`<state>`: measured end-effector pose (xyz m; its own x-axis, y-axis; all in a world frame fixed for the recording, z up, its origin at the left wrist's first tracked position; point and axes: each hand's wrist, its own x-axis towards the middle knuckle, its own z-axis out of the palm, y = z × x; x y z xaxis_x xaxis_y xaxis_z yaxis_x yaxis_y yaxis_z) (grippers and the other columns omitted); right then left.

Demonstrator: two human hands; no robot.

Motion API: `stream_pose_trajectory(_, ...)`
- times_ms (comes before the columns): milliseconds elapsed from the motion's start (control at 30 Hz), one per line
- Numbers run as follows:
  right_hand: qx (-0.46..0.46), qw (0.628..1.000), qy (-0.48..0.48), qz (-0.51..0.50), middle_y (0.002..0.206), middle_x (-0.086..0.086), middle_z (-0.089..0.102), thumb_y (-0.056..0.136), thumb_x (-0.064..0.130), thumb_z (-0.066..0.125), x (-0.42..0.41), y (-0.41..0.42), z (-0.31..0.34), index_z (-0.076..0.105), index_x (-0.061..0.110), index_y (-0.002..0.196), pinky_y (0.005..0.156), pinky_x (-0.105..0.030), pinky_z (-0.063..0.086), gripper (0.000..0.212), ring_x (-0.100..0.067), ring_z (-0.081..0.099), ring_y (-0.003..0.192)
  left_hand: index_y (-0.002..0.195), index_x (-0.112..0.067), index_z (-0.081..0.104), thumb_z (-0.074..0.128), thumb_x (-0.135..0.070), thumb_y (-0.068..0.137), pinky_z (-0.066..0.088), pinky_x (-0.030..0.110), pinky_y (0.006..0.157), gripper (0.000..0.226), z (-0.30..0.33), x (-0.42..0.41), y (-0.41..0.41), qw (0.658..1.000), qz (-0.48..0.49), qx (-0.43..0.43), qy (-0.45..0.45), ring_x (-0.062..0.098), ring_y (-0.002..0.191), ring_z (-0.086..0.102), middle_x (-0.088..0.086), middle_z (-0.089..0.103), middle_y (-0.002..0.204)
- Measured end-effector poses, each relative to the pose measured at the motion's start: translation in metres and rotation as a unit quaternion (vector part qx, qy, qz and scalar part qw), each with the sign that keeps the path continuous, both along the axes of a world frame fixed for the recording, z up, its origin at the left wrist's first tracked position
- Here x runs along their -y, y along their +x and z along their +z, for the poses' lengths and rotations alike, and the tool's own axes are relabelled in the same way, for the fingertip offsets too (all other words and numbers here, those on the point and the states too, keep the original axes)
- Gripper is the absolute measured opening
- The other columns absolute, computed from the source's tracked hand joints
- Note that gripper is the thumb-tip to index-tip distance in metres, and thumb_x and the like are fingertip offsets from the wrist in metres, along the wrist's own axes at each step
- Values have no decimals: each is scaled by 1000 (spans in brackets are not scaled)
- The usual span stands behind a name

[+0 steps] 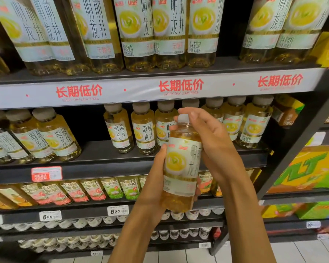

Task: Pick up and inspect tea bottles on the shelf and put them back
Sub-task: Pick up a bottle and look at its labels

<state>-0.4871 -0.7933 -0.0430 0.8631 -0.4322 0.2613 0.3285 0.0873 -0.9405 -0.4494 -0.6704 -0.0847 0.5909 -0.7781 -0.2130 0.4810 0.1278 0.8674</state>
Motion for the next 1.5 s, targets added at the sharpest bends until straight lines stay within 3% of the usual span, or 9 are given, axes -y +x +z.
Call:
stream_pose_trajectory(200,36,990,122,54,92,-6,72,91,37,53,2,0,-5,71,21,95,79,-35,56,24,-22,70,89,97,-9,73,41,-66,82,56,35,57,67,0,-4,0,994,-99,-41,-9,29,62,66,19,68,79)
stream_pose_trajectory(333,33,996,84,5,87,-4,70,91,35,55,3,-4,-4,67,18,95,73,-29,55,22,-17,68,82,85,-29,76,28,-68,79,53,44,91,62,4,-1,3,987,-4,111,113,22,91,71,4,76,93)
stream_pose_trajectory(467,18,998,32,-57,84,3,72,86,39,56,3,-6,-4,66,21,97,73,-25,56,23,-11,68,83,71,-51,72,26,-80,58,49,25,78,56,12,1,-1,971,-10,199,134,-5,81,69,-21,74,80)
stream_pose_trajectory(633,-17,999,32,-17,94,-2,72,89,41,52,6,-5,-7,67,23,101,81,-34,57,26,-21,69,94,86,-38,75,37,-81,55,56,36,82,66,2,3,-5,986,24,117,119,15,88,71,-4,77,90)
stream_pose_trajectory(700,-19,998,59,0,102,-6,72,88,38,53,7,-5,-7,66,21,105,85,-38,56,27,-27,68,100,98,-23,75,39,-77,66,59,36,68,72,1,-4,-5,994,-8,62,87,24,75,72,11,75,87)
stream_pose_trajectory(867,2,992,121,33,82,-5,71,91,33,53,3,-1,-8,64,14,100,70,-32,59,24,-21,72,81,95,-10,76,39,-70,76,56,33,60,73,0,-8,-5,996,-89,-11,25,29,62,67,20,68,78)
stream_pose_trajectory(1233,-42,998,26,-41,102,-7,71,82,36,62,-4,5,-16,62,25,100,85,-39,54,21,-18,67,91,106,-28,71,37,-69,75,50,39,95,61,0,-7,-1,976,27,155,149,13,98,69,-5,75,101)
stream_pose_trajectory(1400,16,991,135,-7,83,-5,69,90,24,58,4,2,-18,62,15,102,75,-36,57,16,-21,68,81,108,-19,71,32,-54,93,46,48,101,55,-4,-11,-1,981,33,124,144,18,104,67,1,74,105)
stream_pose_trajectory(1500,88,977,189,41,83,-5,69,83,31,61,8,-2,-13,63,15,103,75,-34,58,25,-21,69,83,103,-31,74,34,-61,85,50,39,96,54,-3,-14,2,988,-25,111,109,13,106,67,-2,73,109)
